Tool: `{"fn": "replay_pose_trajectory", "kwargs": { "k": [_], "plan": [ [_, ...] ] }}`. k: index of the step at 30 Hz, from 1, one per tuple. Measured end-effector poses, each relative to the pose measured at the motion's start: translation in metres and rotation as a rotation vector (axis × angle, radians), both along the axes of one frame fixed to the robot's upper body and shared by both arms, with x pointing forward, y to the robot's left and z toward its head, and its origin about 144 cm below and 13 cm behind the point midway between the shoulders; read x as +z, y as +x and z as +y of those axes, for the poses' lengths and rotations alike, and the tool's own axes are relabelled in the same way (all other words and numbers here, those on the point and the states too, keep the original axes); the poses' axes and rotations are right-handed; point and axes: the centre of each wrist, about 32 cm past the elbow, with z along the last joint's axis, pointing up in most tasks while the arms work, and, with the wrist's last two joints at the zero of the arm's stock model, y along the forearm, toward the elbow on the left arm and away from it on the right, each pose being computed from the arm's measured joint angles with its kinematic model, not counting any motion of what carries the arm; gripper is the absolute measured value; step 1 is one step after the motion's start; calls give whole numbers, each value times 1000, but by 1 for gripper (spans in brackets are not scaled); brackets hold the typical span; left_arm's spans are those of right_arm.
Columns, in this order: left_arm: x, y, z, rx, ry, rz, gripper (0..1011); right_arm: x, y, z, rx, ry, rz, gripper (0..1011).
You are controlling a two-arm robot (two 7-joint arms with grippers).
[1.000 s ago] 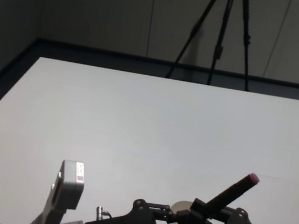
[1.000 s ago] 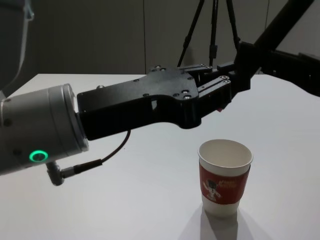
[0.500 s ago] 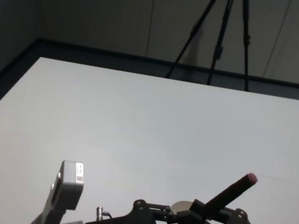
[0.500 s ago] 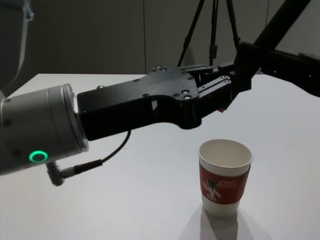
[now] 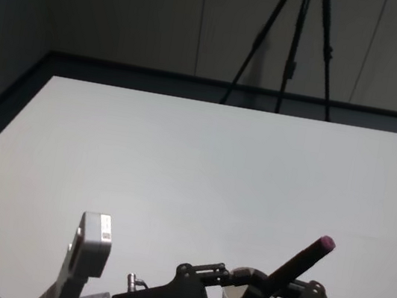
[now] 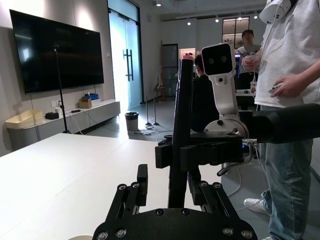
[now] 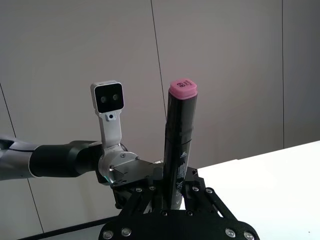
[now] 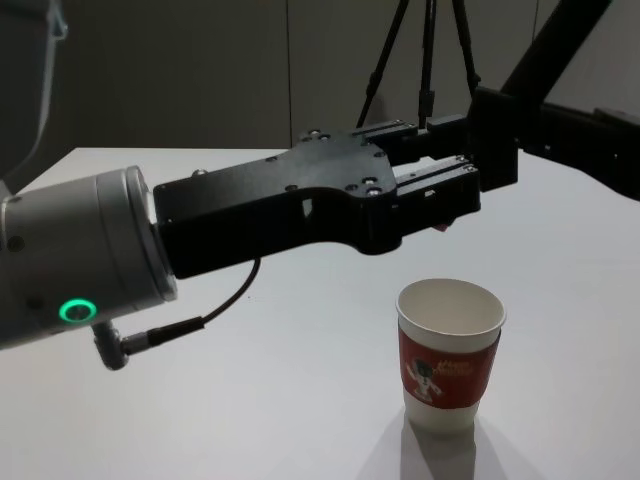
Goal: Place the pen into the pen holder.
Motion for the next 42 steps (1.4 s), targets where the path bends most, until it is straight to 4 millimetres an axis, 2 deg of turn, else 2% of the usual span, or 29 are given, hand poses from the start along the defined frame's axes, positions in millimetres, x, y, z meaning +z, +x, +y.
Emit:
{"fn": "replay_pose_trajectory", "kwargs": {
  "k": [6,7,10,14,19,42],
  "plan": [
    [0,0,0,1,0,0,639,-1,-1,0,7,7,-1,229],
    [0,0,0,1,0,0,692,-1,-1,0,7,8,-2,229],
    [0,0,0,-2,0,0,741,0,-1,-1,7,13,-5,229],
    [0,0,0,-2,0,0,893,0,-1,-1,2,17,-10,229],
    [0,0,0,-2,1,0,1001,0,-1,-2,-13,21,-16,229],
    [0,0,0,-2,1,0,1001,8,1,-17,-55,41,-17,229]
  ]
}}
